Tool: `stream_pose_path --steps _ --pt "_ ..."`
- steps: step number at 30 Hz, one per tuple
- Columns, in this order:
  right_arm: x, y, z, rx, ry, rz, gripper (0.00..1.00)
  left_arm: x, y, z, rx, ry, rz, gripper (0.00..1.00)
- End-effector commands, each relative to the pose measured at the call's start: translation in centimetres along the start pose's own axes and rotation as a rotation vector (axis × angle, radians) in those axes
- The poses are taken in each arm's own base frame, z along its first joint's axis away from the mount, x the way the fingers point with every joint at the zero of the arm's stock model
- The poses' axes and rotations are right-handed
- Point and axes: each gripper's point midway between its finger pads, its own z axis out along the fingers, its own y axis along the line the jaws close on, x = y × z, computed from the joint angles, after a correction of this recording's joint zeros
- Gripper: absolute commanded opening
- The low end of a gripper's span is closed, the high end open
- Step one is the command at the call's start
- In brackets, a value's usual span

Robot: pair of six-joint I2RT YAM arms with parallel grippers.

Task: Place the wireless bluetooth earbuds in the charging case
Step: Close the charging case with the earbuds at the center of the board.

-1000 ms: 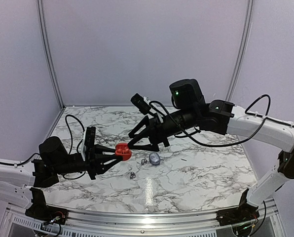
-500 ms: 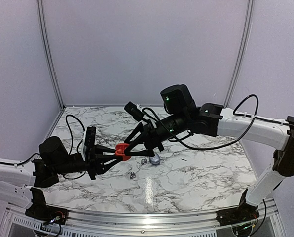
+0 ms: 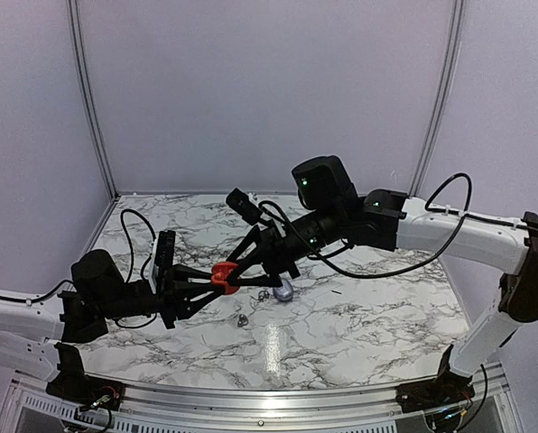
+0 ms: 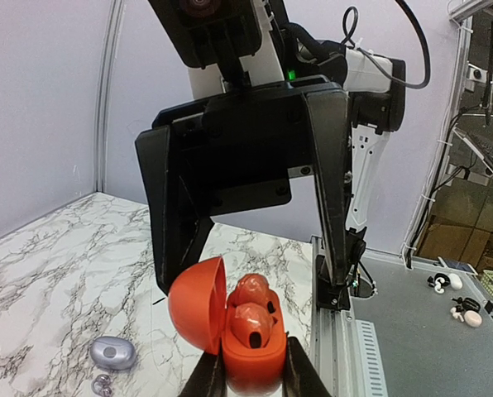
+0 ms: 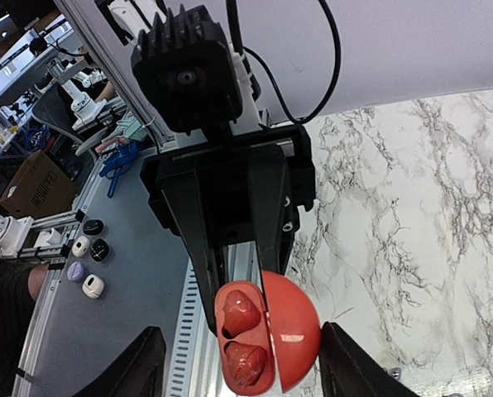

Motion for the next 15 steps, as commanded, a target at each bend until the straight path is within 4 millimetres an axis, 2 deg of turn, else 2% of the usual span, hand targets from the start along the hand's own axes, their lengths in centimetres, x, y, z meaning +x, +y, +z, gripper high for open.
stream_pose_path --steps 1,9,15 --pt "-1.2 4.9 -0.2 -0.137 -0.008 -0.093 0.62 -2.3 1.8 0.1 -0.092 -0.071 -0.010 0.00" --pt "-1.1 6.6 -0.4 -0.190 -0.004 -0.121 0.57 -2.1 3.2 -0.1 -0.138 -0.068 -0.041 0.00" --pt "-0.3 7.1 -0.3 -0.223 0.019 -0.118 0.54 -2.1 3.4 0.0 -0.140 -0.069 -0.038 0.00"
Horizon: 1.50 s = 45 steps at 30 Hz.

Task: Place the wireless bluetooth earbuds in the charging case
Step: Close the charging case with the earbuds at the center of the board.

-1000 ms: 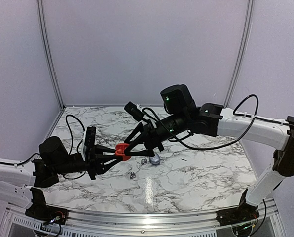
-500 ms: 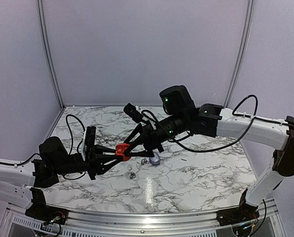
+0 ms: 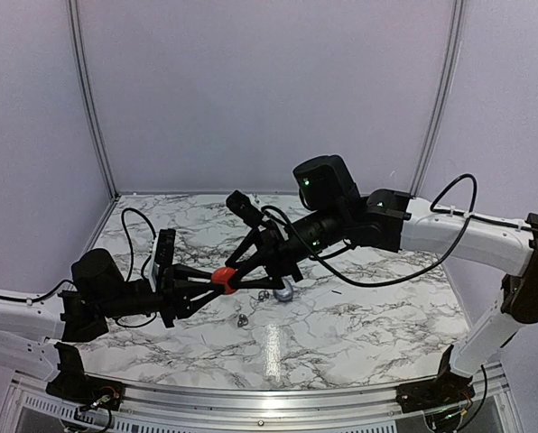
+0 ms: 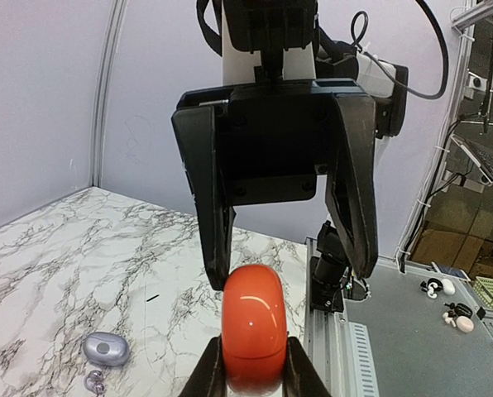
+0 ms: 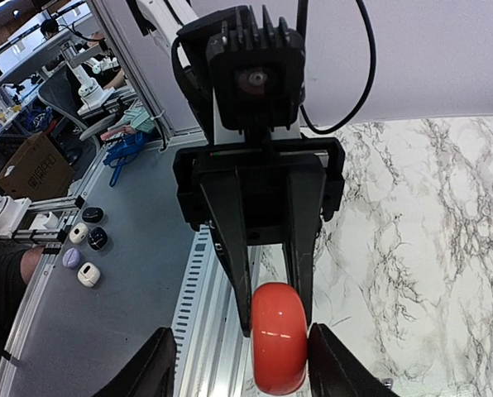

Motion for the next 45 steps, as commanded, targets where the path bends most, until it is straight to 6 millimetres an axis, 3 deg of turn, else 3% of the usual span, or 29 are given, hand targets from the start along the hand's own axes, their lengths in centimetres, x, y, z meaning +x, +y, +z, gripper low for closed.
stream_pose_path --steps 1,7,14,24,25,27,31,34,40,45 --pt "-0.7 5.7 -0.1 -0.197 0.006 -0.038 0.54 -2.2 3.0 0.0 -0.138 -0.070 0.002 0.00" --pt "-0.9 5.3 0.0 -0.175 0.018 -0.043 0.52 -2.8 3.2 -0.3 -0.138 -0.087 -0.011 0.00" --pt "1.2 4.4 1.2 -0.176 0.062 -0.001 0.42 -3.8 3.6 -0.6 -0.157 -0.114 -0.032 0.00" --pt "3.7 2.9 1.9 -0.107 0.117 0.016 0.33 -4.7 6.1 -1.0 -0.244 -0.156 -0.141 0.00" --pt "3.6 2.9 1.8 -0.098 0.114 0.007 0.35 -4.9 6.4 -1.1 -0.255 -0.163 -0.145 0.00" --pt "3.1 2.7 1.4 -0.065 0.104 -0.019 0.51 -4.8 6.6 -1.2 -0.261 -0.163 -0.149 0.00" --pt "1.9 1.9 0.5 0.035 0.075 -0.090 0.66 -4.0 6.2 -0.7 -0.224 -0.130 -0.154 0.00" --pt "1.5 1.1 -0.2 0.108 0.072 -0.134 0.69 -3.8 6.5 -0.8 -0.240 -0.126 -0.161 0.00" --pt "0.6 -1.0 -2.3 0.305 0.060 -0.228 0.87 -3.6 6.8 -0.8 -0.258 -0.119 -0.182 0.00" --pt "-0.6 -3.0 -4.7 0.456 -0.013 -0.205 0.94 -2.2 9.7 -1.4 -0.407 -0.081 -0.253 0.00"
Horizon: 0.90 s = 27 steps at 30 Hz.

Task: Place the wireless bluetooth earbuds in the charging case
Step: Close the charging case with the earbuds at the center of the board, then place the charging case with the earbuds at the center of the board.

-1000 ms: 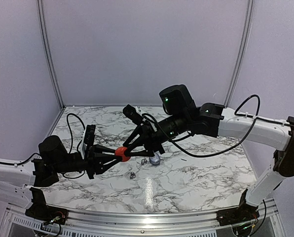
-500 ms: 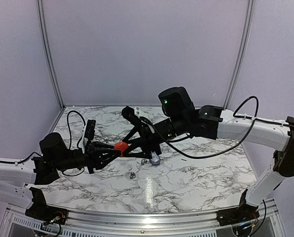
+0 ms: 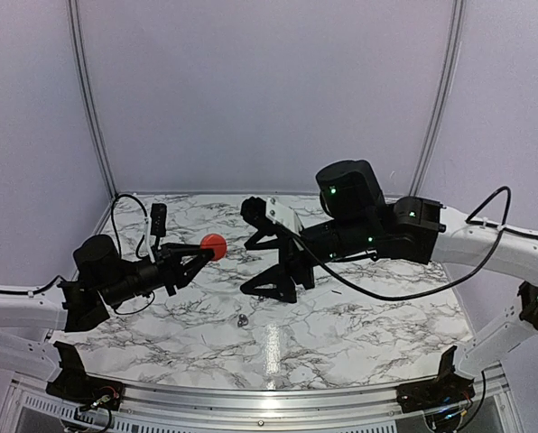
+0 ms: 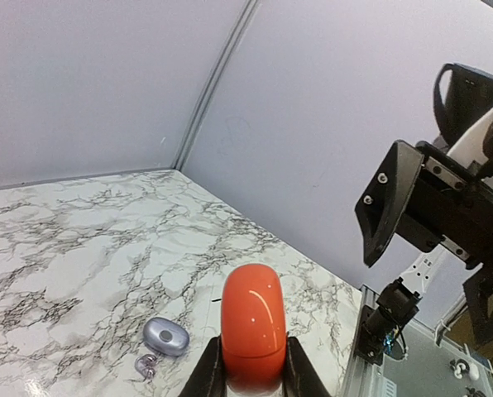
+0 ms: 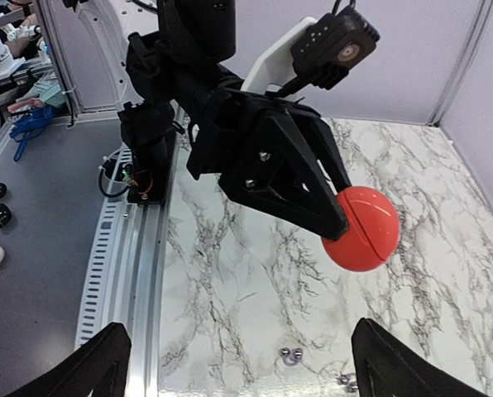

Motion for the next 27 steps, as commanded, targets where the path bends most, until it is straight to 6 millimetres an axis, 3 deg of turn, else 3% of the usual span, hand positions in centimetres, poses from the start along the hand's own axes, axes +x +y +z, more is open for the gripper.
stream_pose_path --steps 1,7,10,16,27 --pt "-0.9 -3.2 -2.2 0.187 -0.061 0.026 0.96 -1.3 3.3 0.5 -0.173 -0.022 -0.064 0.00" --pt "-0.6 -9.0 -7.4 0.454 -0.208 0.156 0.98 0.8 10.0 0.3 -0.392 0.059 -0.237 0.00" --pt "1.2 -11.9 -9.4 0.564 -0.238 0.251 0.98 2.2 13.0 -0.2 -0.464 0.083 -0.301 0.00" --pt "5.4 -13.7 -8.7 0.544 -0.163 0.387 0.99 5.9 18.0 -0.4 -0.565 0.169 -0.429 0.00" --pt "11.8 -15.1 -6.7 0.484 -0.049 0.516 0.98 9.1 22.5 1.2 -0.614 0.256 -0.534 0.00"
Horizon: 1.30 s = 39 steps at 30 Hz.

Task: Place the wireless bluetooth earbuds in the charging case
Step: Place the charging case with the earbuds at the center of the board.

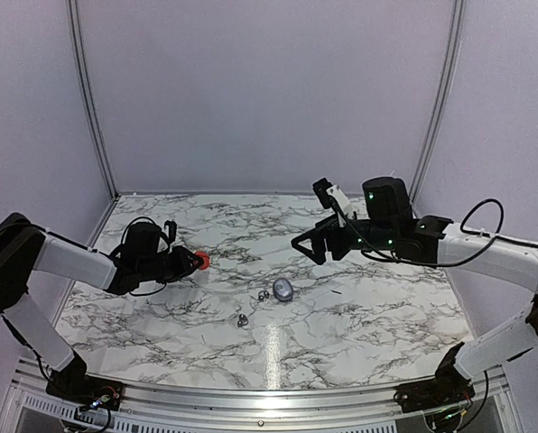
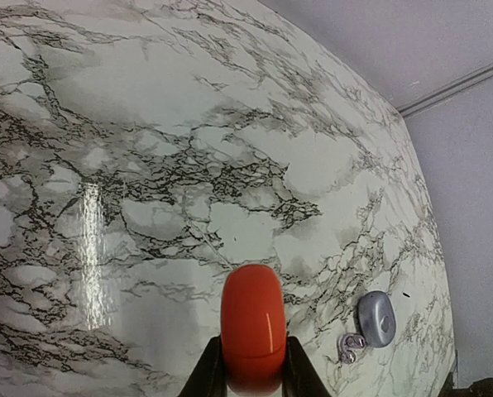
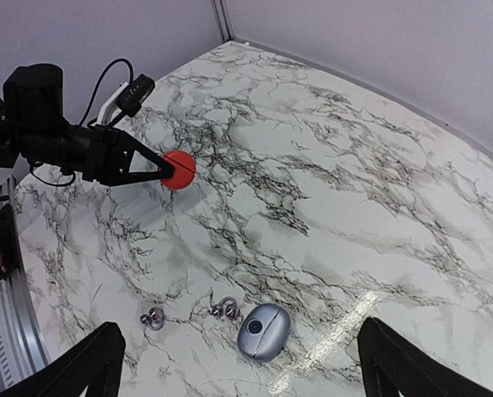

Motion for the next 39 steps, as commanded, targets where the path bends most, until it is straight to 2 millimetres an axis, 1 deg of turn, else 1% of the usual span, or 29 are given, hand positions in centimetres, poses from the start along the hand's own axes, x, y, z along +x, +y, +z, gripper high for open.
stream_pose_path --steps 1,6,11,15,19,23,25,28,32,35,36,38,39 --pt "1.4 -0.3 0.9 -0.030 0.035 0.039 0.98 -0.8 0.2 1.5 0.016 0.026 -0.038 0.00" --pt "3.2 -0.6 2.0 -0.037 0.083 0.052 0.98 -0.6 1.2 3.1 0.007 0.059 -0.057 0.00" --pt "5.0 -1.2 2.9 -0.036 0.129 0.068 0.96 -0.7 2.3 3.9 -0.013 0.069 -0.080 0.01" --pt "6.2 -1.8 3.7 -0.040 0.159 0.097 0.93 -0.4 3.2 4.1 -0.029 0.081 -0.112 0.10" --pt "7.0 -2.5 4.2 -0.034 0.181 0.114 0.92 -0.2 4.1 4.0 -0.049 0.085 -0.150 0.19" --pt "7.4 -2.7 4.7 -0.030 0.197 0.111 0.92 -0.2 4.8 3.7 -0.078 0.092 -0.172 0.31" --pt "7.7 -2.8 5.0 -0.027 0.208 0.110 0.92 -0.4 5.0 3.3 -0.095 0.087 -0.174 0.40" --pt "8.2 -3.1 5.6 -0.022 0.226 0.113 0.91 -0.9 5.0 2.4 -0.115 0.070 -0.171 0.51" --pt "9.1 -3.5 6.4 -0.016 0.260 0.113 0.86 -1.5 5.0 0.9 -0.140 0.042 -0.166 0.64" --pt "9.9 -3.8 7.2 -0.016 0.290 0.111 0.80 -2.4 4.4 -0.4 -0.141 0.007 -0.142 0.72" --pt "10.0 -3.8 7.4 -0.016 0.295 0.109 0.79 -2.7 4.2 -0.9 -0.141 -0.006 -0.133 0.76" --pt "10.5 -3.8 7.9 -0.004 0.318 0.091 0.76 -3.6 3.4 -1.9 -0.130 -0.036 -0.106 0.94" --pt "10.8 -3.5 8.3 0.004 0.333 0.073 0.76 -3.9 3.1 -2.3 -0.126 -0.048 -0.091 0.98"
